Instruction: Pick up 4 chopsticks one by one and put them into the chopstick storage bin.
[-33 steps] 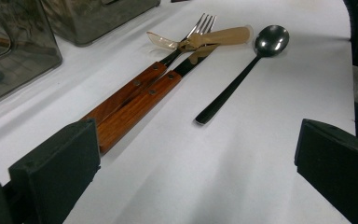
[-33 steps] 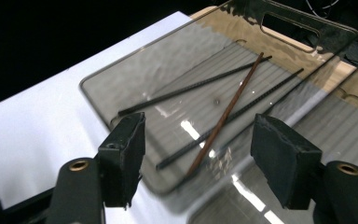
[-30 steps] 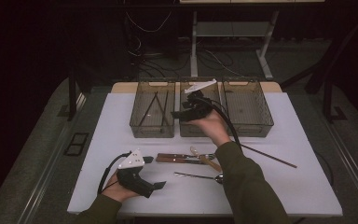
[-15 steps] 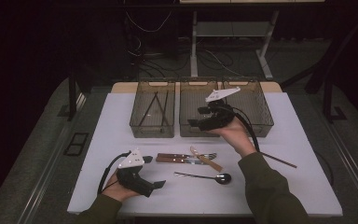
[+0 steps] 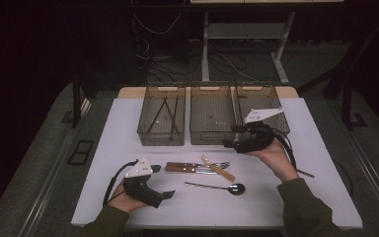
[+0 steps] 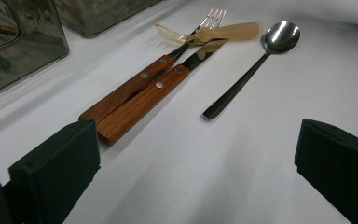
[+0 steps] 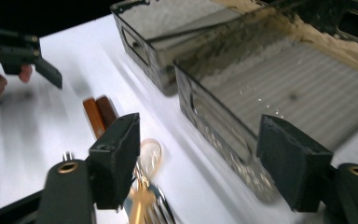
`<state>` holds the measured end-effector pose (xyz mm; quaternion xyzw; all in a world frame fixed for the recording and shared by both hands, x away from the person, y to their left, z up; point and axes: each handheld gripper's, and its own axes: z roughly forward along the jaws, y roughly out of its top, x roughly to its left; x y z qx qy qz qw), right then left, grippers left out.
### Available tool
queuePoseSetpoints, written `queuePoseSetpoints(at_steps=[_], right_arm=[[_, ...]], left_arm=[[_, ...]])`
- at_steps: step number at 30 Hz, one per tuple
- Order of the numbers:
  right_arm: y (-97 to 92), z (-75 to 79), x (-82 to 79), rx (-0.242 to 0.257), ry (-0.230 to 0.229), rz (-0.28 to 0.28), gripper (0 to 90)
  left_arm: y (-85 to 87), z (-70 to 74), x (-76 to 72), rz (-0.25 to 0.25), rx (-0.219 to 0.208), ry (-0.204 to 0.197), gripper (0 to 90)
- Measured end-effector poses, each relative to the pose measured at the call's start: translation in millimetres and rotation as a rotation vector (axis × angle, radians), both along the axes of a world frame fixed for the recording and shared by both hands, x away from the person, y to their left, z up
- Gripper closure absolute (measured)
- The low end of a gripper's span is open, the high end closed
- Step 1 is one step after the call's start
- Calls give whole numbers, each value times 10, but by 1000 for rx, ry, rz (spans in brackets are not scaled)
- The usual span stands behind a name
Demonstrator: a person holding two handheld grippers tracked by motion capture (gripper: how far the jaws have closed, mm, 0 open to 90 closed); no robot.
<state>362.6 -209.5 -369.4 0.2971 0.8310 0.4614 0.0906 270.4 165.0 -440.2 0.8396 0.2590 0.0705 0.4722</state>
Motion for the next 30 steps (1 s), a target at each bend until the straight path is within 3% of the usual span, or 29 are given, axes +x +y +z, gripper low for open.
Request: queuePoseSetpoints(at_steps=[12, 17, 30], right_arm=[[-534, -136, -195, -44, 26, -33, 308], [-820, -211, -280, -58, 63, -56, 325], [-1331, -376, -400, -140, 88, -122, 544]], left_arm=[[-5, -5, 0, 2, 0, 0, 0], [-5, -7, 1, 1, 9, 0, 0], [3, -4, 6, 5, 5, 3, 0]])
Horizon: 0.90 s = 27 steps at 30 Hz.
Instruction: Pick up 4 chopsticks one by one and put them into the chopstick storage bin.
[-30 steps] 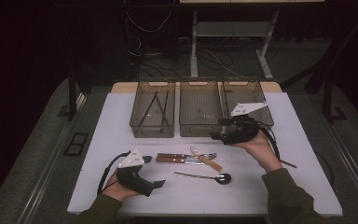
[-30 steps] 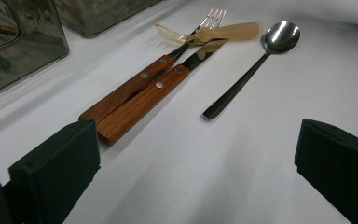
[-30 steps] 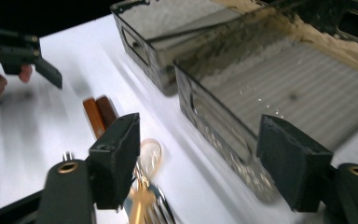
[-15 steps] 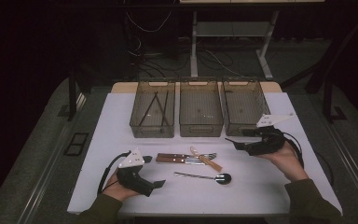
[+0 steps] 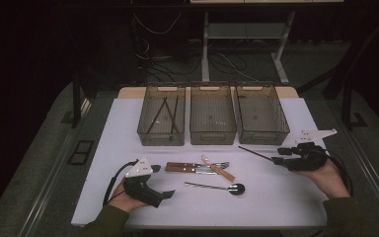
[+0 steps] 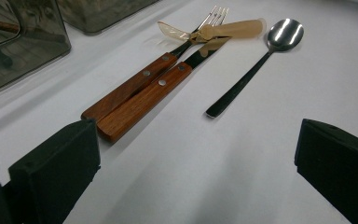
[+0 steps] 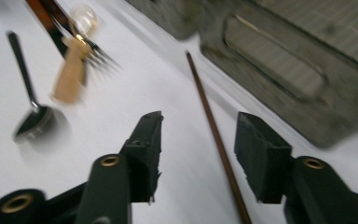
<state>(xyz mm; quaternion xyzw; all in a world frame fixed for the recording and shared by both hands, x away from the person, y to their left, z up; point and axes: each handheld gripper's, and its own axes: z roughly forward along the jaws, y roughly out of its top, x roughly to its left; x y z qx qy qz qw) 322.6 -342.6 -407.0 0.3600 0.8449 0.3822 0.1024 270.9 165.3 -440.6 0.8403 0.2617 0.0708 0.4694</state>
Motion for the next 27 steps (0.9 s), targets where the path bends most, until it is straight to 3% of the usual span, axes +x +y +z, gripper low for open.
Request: queuePoseSetpoints(at_steps=[9, 21, 27], right_arm=[[-189, -153, 72, -43, 57, -23, 707], [-203, -320, 151, -102, 126, -10, 756], [-185, -341, 144, -137, 112, 12, 795]], left_arm=[[-8, 2, -5, -4, 0, -3, 0], [-11, 2, -3, -9, 6, -4, 0], [-14, 0, -4, -9, 9, -3, 0]])
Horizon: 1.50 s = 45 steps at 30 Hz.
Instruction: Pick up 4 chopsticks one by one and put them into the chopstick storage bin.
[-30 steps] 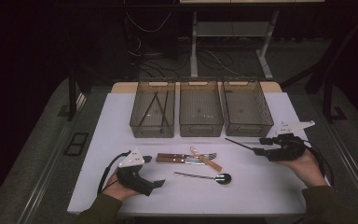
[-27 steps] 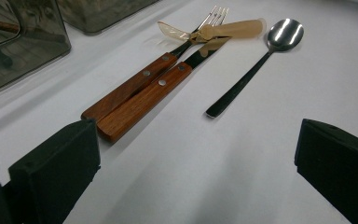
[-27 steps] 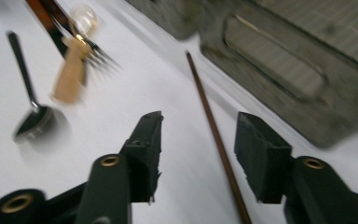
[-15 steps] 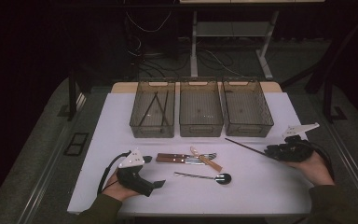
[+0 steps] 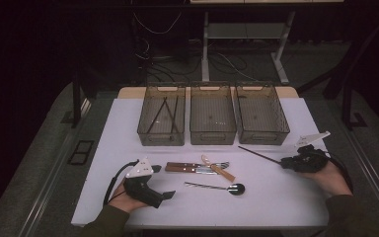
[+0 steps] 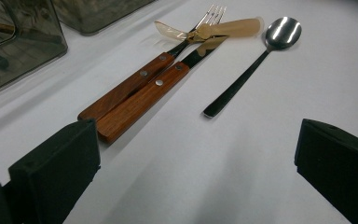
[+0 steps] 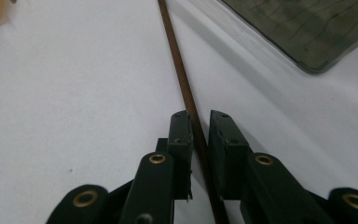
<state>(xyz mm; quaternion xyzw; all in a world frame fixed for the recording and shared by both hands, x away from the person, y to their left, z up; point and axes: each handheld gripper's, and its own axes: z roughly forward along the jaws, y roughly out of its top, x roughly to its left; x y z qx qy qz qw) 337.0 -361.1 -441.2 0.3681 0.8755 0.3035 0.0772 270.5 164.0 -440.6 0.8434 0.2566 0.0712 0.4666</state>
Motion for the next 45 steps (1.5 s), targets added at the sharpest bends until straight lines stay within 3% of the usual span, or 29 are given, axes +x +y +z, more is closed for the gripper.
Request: queuePoseSetpoints(at_steps=[8, 17, 24, 32, 45], right_arm=[[34, 0, -35, -38, -41, 42, 828], [55, 8, -62, -41, -35, 78, 848], [84, 14, -92, -27, -15, 123, 852], [105, 30, -117, -10, 7, 129, 853], [78, 127, -145, 61, -13, 128, 852]], left_arm=[[-1, 0, -3, 0, -1, 0, 0], [-2, 0, -5, 1, -2, 1, 0], [-3, 1, -6, 0, -2, 2, 0], [-3, 4, -10, 0, -4, 2, 0], [-7, 1, -8, -2, -3, 3, 0]])
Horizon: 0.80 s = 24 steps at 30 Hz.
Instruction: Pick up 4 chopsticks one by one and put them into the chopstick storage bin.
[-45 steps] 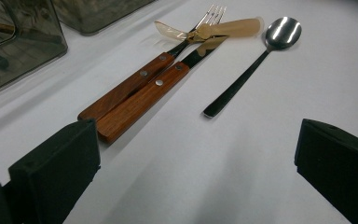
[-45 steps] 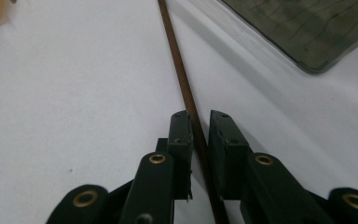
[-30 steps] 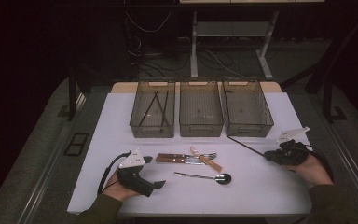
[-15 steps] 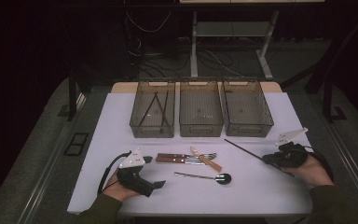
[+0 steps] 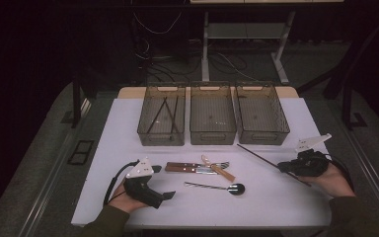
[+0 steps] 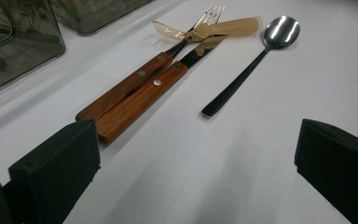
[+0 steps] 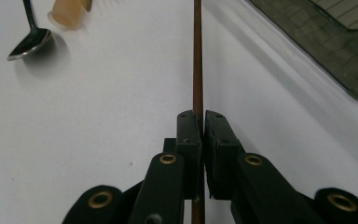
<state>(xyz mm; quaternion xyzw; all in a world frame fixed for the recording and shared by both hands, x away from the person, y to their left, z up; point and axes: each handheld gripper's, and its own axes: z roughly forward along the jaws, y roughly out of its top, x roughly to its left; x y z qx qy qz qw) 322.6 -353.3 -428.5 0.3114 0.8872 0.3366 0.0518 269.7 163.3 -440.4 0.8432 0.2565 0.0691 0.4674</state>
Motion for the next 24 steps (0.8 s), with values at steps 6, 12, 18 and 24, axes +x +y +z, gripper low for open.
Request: queuePoseSetpoints(at_steps=[6, 12, 18, 24], right_arm=[[31, 62, -20, 30, -10, 12, 852], [74, 115, -37, 59, -21, 29, 852], [129, 176, -42, 91, -41, 35, 852], [184, 209, -33, 121, -47, 17, 852]], left_arm=[[2, -1, 2, 1, -1, 0, 0], [9, -4, 4, -1, 2, -6, 0], [15, -4, 7, 1, -4, -8, 0], [13, -10, 12, 1, -1, -7, 0]])
